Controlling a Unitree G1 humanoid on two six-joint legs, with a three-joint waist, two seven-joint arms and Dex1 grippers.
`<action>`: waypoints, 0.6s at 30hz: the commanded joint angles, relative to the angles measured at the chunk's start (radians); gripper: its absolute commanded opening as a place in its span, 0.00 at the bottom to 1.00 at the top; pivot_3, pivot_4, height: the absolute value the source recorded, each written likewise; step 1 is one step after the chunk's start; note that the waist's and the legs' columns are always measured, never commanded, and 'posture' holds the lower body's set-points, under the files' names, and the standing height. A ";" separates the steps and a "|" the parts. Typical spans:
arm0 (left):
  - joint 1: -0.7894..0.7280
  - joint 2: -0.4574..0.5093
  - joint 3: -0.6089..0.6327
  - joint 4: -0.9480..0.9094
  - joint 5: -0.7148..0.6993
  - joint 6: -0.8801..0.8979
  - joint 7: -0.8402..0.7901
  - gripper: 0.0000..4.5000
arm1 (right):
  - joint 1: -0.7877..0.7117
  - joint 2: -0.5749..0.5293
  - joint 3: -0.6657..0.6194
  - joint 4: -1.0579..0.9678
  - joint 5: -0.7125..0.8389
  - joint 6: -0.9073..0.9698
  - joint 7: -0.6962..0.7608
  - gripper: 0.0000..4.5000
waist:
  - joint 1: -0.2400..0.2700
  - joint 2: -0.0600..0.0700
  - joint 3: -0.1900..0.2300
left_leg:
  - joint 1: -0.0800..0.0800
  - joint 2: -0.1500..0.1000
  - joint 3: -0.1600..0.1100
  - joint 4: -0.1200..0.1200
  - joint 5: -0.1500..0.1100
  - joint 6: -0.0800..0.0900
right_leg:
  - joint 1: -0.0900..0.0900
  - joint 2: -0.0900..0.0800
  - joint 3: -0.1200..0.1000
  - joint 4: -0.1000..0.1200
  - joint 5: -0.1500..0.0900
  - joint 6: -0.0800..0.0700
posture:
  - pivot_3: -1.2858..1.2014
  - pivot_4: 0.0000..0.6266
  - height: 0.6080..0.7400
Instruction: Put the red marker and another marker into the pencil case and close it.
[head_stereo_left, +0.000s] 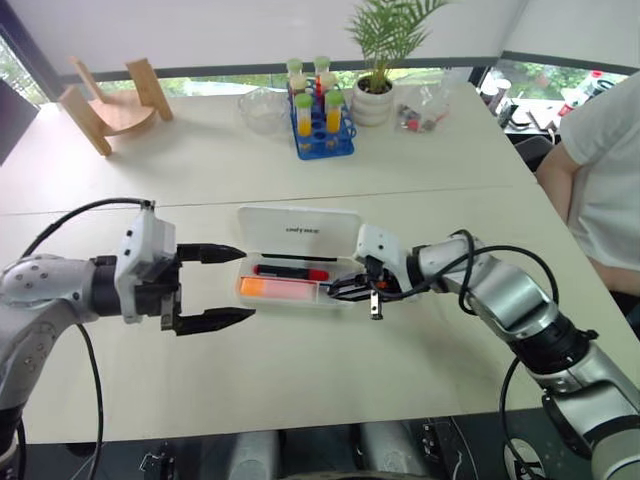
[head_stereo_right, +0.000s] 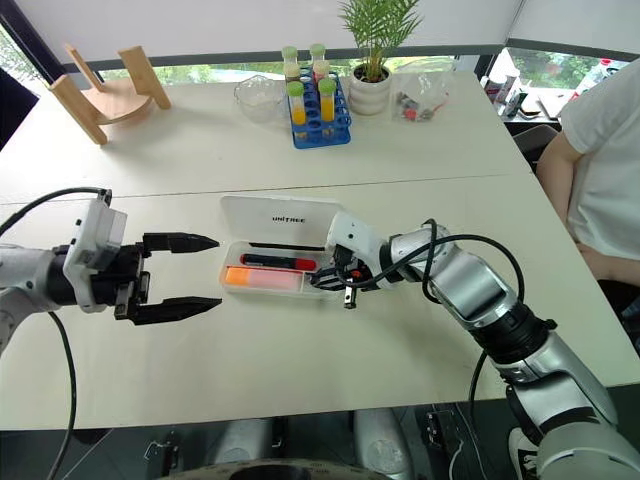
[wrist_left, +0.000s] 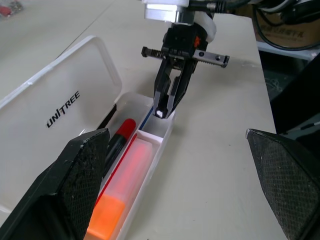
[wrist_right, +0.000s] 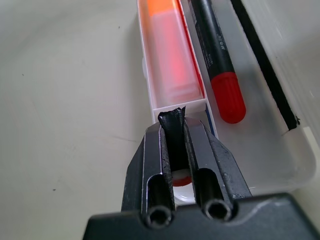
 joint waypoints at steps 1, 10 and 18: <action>0.010 0.007 0.042 -0.037 -0.018 0.004 0.012 1.00 | -0.032 0.021 0.001 0.022 -0.030 -0.038 0.019 0.11 | 0.000 0.000 0.000 | 0.000 0.000 0.000 0.000 0.000 0.000 | 0.000 0.000 0.000 0.000 0.000 0.000 | 0.52 0.24 1.00; 0.020 0.001 0.036 -0.036 -0.011 0.005 0.028 1.00 | -0.055 0.029 -0.035 -0.002 -0.027 0.000 0.045 0.99 | 0.000 0.000 0.000 | 0.000 0.000 0.000 0.000 0.000 0.000 | 0.000 0.000 0.000 0.000 0.000 0.000 | 0.52 0.24 1.00; -0.093 -0.025 0.000 0.112 0.016 0.016 0.070 1.00 | -0.084 -0.006 -0.228 -0.104 0.120 0.117 0.071 0.99 | 0.005 0.000 0.000 | 0.000 0.000 0.000 0.000 0.000 0.000 | 0.000 0.000 0.000 0.000 0.000 0.000 | 0.52 0.24 1.00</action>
